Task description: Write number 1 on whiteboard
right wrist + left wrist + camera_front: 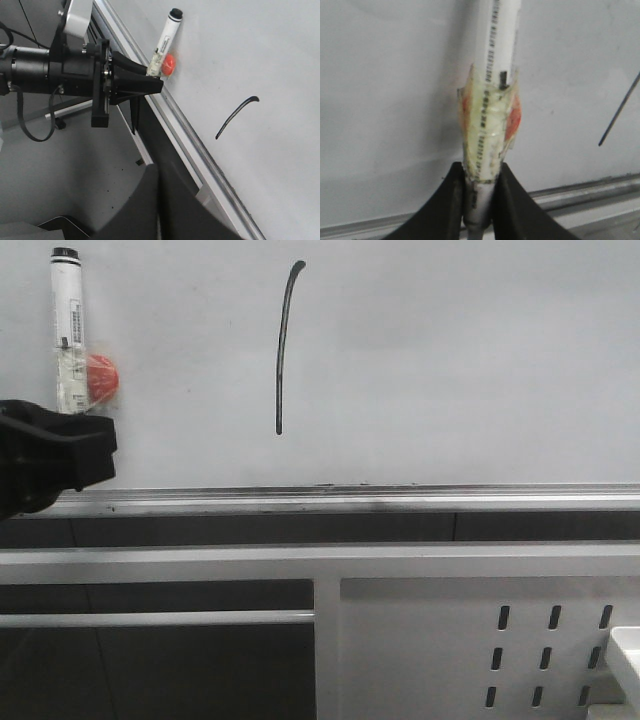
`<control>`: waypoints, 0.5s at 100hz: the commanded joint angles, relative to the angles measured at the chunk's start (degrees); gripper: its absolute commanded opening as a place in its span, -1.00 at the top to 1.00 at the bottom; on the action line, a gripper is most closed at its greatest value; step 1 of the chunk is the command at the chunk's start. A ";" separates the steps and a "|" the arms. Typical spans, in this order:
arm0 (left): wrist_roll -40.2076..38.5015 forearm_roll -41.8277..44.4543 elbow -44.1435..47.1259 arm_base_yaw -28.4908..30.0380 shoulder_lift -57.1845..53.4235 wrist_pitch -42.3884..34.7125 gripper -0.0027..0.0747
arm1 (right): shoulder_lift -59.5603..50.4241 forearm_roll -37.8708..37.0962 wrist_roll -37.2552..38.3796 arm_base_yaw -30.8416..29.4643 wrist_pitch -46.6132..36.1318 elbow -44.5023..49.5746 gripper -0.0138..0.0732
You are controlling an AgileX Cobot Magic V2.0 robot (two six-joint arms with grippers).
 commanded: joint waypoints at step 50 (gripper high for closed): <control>-0.35 -2.62 -4.89 -0.08 2.45 -13.20 0.98 | -1.01 0.56 -0.30 -0.52 -2.79 -1.50 0.84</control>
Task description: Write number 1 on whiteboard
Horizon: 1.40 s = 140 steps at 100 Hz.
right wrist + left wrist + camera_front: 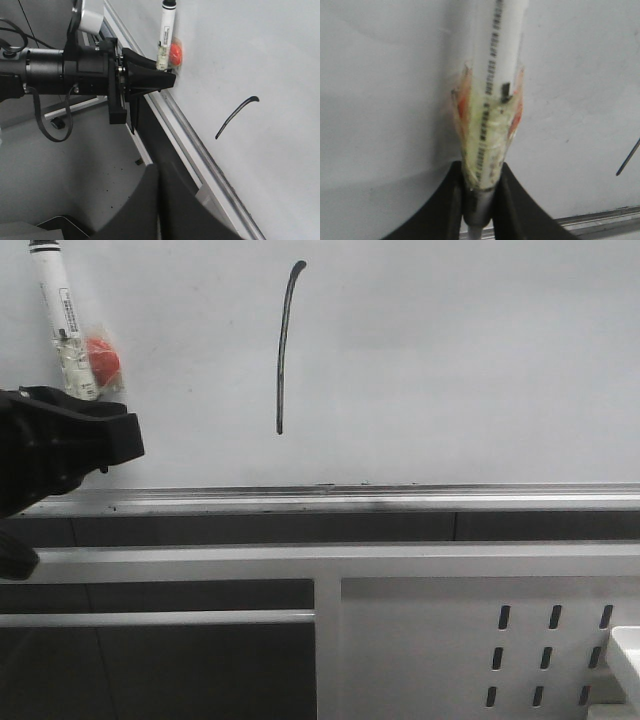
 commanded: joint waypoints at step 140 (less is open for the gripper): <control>-0.23 8.34 10.85 -0.08 -16.27 -11.66 0.57 | -20.57 2.04 -0.09 -0.52 -29.35 17.84 0.83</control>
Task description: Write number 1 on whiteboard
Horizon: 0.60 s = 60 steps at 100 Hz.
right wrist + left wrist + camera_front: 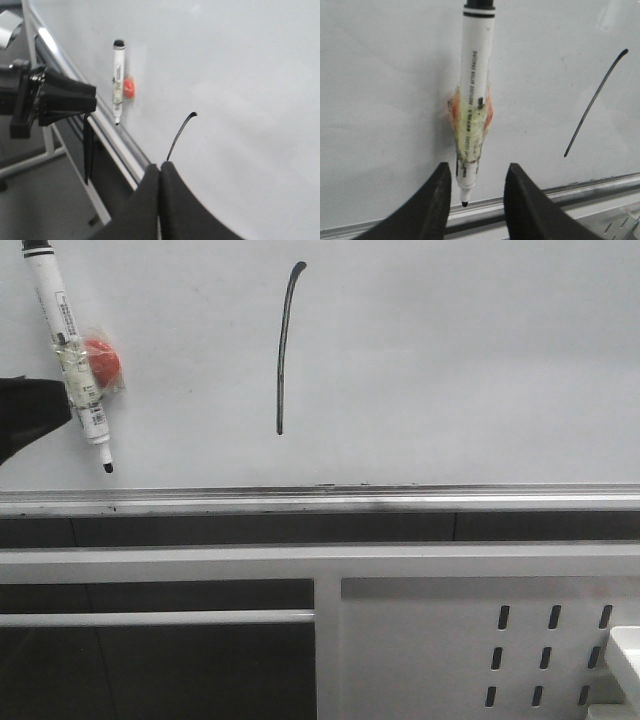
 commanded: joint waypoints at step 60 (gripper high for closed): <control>1.09 11.86 1.18 -0.08 -2.66 -3.33 0.98 | -40.77 10.14 -0.11 -0.52 -17.56 30.99 0.84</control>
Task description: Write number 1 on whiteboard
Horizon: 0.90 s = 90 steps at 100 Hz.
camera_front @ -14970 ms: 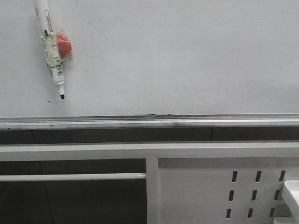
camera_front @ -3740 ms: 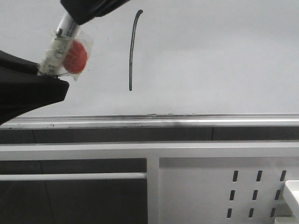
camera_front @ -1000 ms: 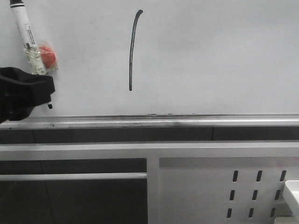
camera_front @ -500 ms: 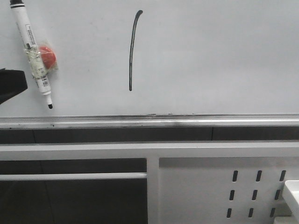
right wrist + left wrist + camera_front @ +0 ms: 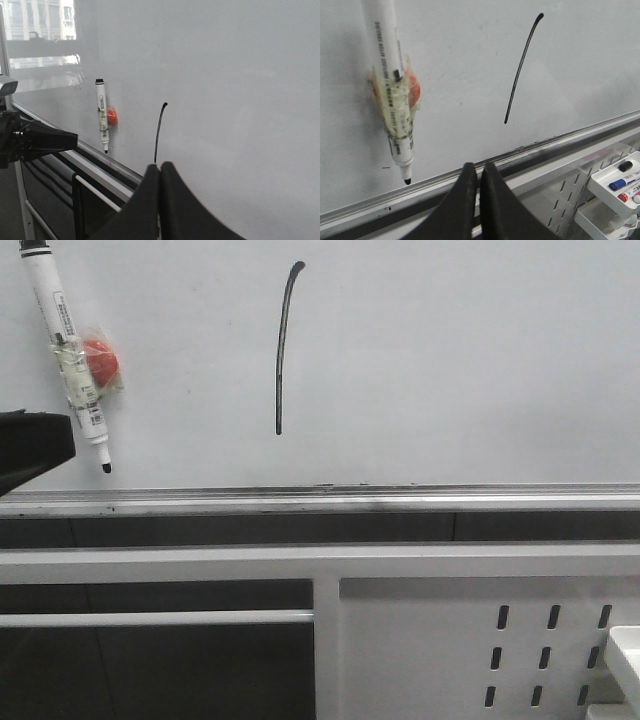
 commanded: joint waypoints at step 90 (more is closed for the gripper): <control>-0.22 4.81 -22.27 -5.55 -46.39 67.30 0.98 | -2.25 0.56 -0.21 -0.39 -1.17 0.12 0.84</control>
